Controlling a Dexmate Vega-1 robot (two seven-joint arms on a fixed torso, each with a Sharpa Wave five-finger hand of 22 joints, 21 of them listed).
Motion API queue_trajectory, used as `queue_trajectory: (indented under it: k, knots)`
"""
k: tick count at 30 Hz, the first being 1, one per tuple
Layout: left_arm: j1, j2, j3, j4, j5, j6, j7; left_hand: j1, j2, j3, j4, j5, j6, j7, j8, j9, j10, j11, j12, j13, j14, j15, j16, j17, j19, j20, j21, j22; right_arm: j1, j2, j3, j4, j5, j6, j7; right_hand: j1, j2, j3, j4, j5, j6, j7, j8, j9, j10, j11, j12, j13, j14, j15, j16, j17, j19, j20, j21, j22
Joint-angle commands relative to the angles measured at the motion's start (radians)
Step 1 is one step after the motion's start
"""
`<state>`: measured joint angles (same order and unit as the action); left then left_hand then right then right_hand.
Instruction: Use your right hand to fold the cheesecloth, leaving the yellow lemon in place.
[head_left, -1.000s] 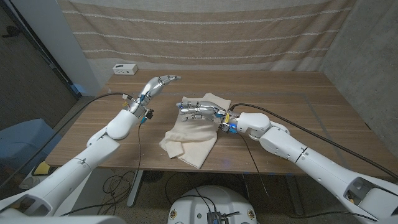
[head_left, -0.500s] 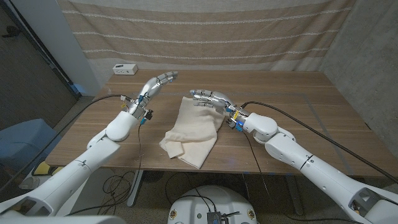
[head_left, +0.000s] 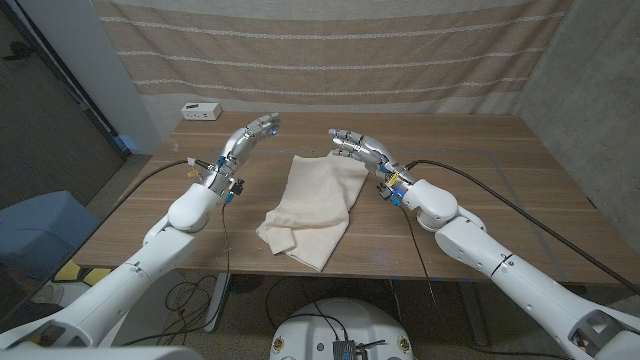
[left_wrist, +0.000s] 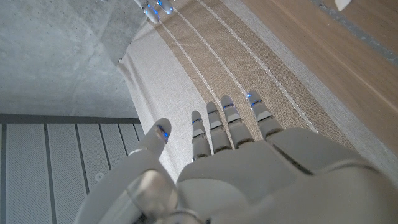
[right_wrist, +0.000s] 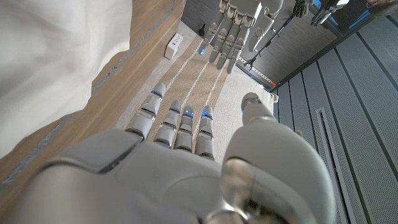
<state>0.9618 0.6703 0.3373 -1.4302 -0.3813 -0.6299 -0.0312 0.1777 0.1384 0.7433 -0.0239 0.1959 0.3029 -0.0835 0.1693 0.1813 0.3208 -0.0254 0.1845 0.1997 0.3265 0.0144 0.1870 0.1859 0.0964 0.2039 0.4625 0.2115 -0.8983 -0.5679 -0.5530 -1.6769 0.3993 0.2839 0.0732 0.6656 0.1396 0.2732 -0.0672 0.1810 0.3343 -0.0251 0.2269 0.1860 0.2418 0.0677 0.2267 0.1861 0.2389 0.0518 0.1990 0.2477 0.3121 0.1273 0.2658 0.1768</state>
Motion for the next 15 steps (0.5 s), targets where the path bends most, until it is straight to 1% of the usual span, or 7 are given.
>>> queue_trajectory:
  k: [1, 5, 8, 11, 12, 13, 15]
  knots:
    - [0.014, -0.040, -0.024, 0.048, -0.227, -0.014, -0.130, 0.001, -0.010, -0.005, 0.000, -0.003, -0.015, -0.002, 0.001, 0.002, -0.007, 0.001, 0.000, 0.002, -0.012, 0.003, -0.004, 0.001, -0.010, 0.007, 0.000, 0.003, -0.023, 0.019, 0.064, 0.030, -0.016, 0.063, -0.099, -0.012, -0.004, -0.002, 0.003, -0.002, 0.014, 0.006, -0.003, 0.000, 0.023, 0.008, 0.003, 0.003, 0.011, 0.007, 0.005, -0.001, 0.003, 0.003, -0.003, 0.002]
    - [0.016, -0.050, -0.037, 0.064, -0.288, -0.005, -0.171, 0.000, -0.010, -0.006, 0.000, -0.004, -0.017, -0.001, 0.003, 0.002, -0.011, 0.004, 0.001, 0.002, -0.020, 0.003, -0.006, 0.000, -0.013, 0.006, -0.001, 0.003, -0.019, 0.029, 0.079, 0.051, -0.008, 0.077, -0.113, -0.014, -0.007, -0.003, 0.002, -0.002, 0.017, 0.008, -0.004, -0.001, 0.026, 0.007, 0.003, 0.003, 0.014, 0.005, 0.006, -0.003, 0.006, 0.002, -0.003, 0.002]
    - [0.013, -0.063, -0.045, 0.081, -0.377, 0.013, -0.249, 0.002, -0.011, -0.005, -0.003, -0.004, -0.018, 0.000, 0.004, 0.001, -0.012, 0.008, 0.002, 0.002, -0.027, 0.003, -0.008, -0.001, -0.015, 0.008, -0.002, 0.003, -0.014, 0.046, 0.090, 0.087, 0.008, 0.105, -0.116, -0.018, -0.012, -0.005, 0.001, -0.002, 0.018, 0.009, -0.005, -0.001, 0.028, 0.010, 0.002, 0.003, 0.016, 0.004, 0.007, -0.004, 0.006, 0.002, -0.004, 0.002]
    - [0.018, -0.071, -0.052, 0.080, -0.407, 0.036, -0.259, 0.002, -0.013, -0.008, -0.006, -0.005, -0.020, -0.001, 0.006, 0.001, -0.016, 0.009, 0.004, 0.001, -0.040, 0.004, -0.009, -0.002, -0.021, 0.007, -0.004, 0.003, -0.011, 0.057, 0.105, 0.121, 0.016, 0.123, -0.129, -0.034, -0.018, -0.011, 0.006, -0.003, 0.018, 0.011, -0.008, 0.000, 0.029, 0.012, 0.000, 0.003, 0.015, 0.005, 0.007, -0.006, 0.003, 0.003, -0.008, 0.002]
    - [0.021, -0.070, -0.054, 0.075, -0.400, 0.041, -0.250, 0.001, -0.013, -0.008, -0.006, -0.005, -0.022, -0.003, 0.006, 0.001, -0.018, 0.009, 0.004, 0.001, -0.043, 0.005, -0.010, -0.002, -0.022, 0.008, -0.004, 0.003, -0.012, 0.061, 0.111, 0.129, 0.012, 0.127, -0.144, -0.064, -0.024, -0.023, 0.019, -0.002, 0.022, 0.012, -0.011, 0.000, 0.034, 0.014, -0.003, 0.004, 0.012, 0.006, 0.008, -0.007, -0.019, -0.002, -0.020, 0.002]
    - [0.024, -0.068, -0.055, 0.070, -0.393, 0.048, -0.240, 0.000, -0.013, -0.009, -0.005, -0.005, -0.025, -0.004, 0.006, 0.001, -0.022, 0.010, 0.003, 0.001, -0.045, 0.005, -0.009, -0.001, -0.022, 0.009, -0.004, 0.003, -0.012, 0.066, 0.118, 0.138, 0.013, 0.132, -0.155, -0.079, -0.026, -0.027, 0.024, 0.000, 0.032, 0.016, -0.010, 0.001, 0.047, 0.016, -0.001, 0.004, 0.012, 0.006, 0.009, -0.009, -0.028, -0.001, -0.026, 0.002]
    - [0.029, -0.062, -0.057, 0.055, -0.383, 0.073, -0.215, -0.001, -0.012, -0.010, -0.005, -0.006, -0.032, -0.005, 0.004, 0.001, -0.028, 0.008, 0.002, 0.001, -0.047, 0.006, -0.008, -0.001, -0.023, 0.009, -0.005, 0.003, -0.010, 0.083, 0.128, 0.159, 0.020, 0.154, -0.168, -0.093, -0.027, -0.030, 0.029, 0.001, 0.041, 0.018, -0.010, 0.001, 0.059, 0.021, 0.000, 0.004, 0.012, 0.004, 0.009, -0.011, -0.051, 0.008, -0.038, 0.003]
